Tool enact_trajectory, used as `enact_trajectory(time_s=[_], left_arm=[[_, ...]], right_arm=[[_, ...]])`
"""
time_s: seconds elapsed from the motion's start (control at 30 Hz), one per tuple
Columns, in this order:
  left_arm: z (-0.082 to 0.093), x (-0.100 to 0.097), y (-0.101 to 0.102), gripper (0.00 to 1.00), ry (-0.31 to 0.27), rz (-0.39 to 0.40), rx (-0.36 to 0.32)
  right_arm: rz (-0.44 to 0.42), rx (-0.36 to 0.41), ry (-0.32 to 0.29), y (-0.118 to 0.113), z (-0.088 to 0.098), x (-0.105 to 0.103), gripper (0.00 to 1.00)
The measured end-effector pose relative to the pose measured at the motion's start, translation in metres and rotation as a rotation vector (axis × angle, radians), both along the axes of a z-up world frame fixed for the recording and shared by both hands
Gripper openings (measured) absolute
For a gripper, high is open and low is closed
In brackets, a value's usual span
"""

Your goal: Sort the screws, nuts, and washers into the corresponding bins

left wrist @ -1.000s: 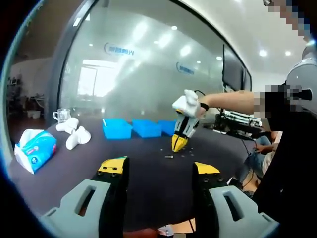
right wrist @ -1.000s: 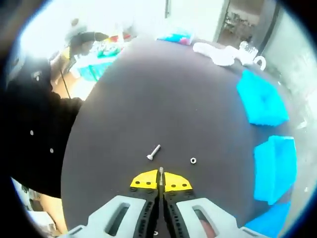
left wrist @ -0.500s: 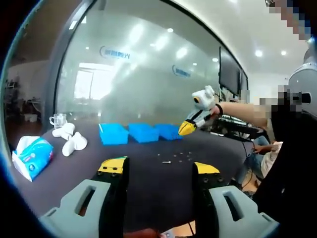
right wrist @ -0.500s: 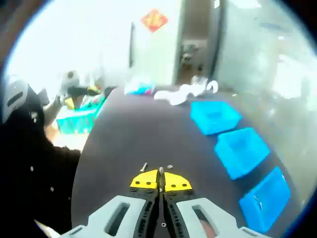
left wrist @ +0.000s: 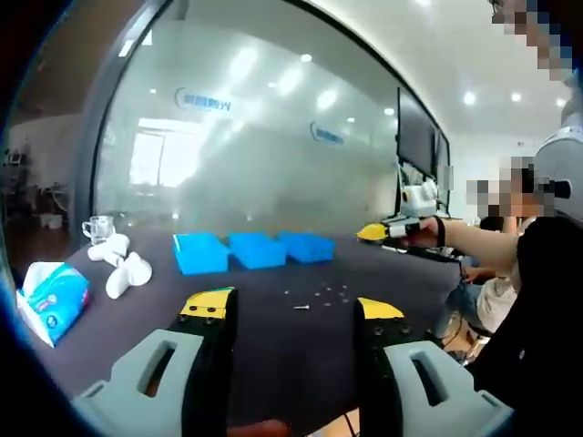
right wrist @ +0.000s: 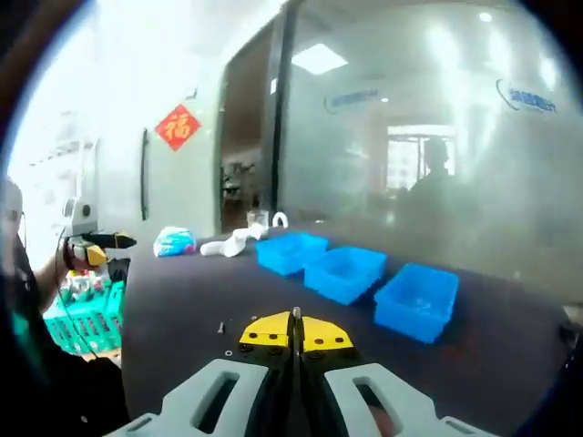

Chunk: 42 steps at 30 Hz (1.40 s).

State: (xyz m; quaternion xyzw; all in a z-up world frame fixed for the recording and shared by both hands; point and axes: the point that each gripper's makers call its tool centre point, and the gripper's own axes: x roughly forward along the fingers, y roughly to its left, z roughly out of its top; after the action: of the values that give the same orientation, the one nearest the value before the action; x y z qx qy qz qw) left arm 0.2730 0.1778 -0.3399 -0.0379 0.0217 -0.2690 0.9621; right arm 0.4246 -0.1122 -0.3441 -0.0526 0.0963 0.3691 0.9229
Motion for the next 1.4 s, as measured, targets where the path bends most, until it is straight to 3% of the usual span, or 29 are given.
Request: enact_trajectory(time_s=[0.1, 0.23, 0.37, 0.63, 0.73, 1.13, 1.17, 1.4], left_arm=[[-0.001, 0.003, -0.004, 0.49, 0.002, -0.008, 0.004], [-0.001, 0.004, -0.008, 0.49, 0.004, -0.021, 0.007], [-0.003, 0.008, -0.012, 0.49, 0.010, -0.025, 0.012], [-0.002, 0.009, -0.015, 0.49, 0.009, -0.030, 0.013], [-0.003, 0.010, -0.015, 0.49, 0.013, -0.028, 0.012], [-0.009, 0.012, -0.003, 0.49, 0.029, 0.004, 0.010], [-0.009, 0.012, -0.003, 0.49, 0.029, 0.007, 0.008], [-0.008, 0.009, 0.003, 0.49, 0.027, 0.022, 0.005]], right_arm=[[-0.104, 0.068, -0.017, -0.020, 0.003, -0.005, 0.00], [-0.222, 0.087, -0.136, -0.042, 0.017, -0.006, 0.00], [-0.295, 0.095, -0.203, -0.053, 0.030, 0.002, 0.00], [-0.342, 0.129, -0.203, -0.051, 0.042, 0.047, 0.00], [-0.352, 0.141, -0.188, -0.049, 0.045, 0.079, 0.00], [-0.402, 0.083, -0.132, -0.031, 0.045, 0.162, 0.00], [-0.410, 0.045, -0.113, -0.029, 0.040, 0.170, 0.00], [-0.431, -0.018, -0.099, -0.021, 0.028, 0.199, 0.00]])
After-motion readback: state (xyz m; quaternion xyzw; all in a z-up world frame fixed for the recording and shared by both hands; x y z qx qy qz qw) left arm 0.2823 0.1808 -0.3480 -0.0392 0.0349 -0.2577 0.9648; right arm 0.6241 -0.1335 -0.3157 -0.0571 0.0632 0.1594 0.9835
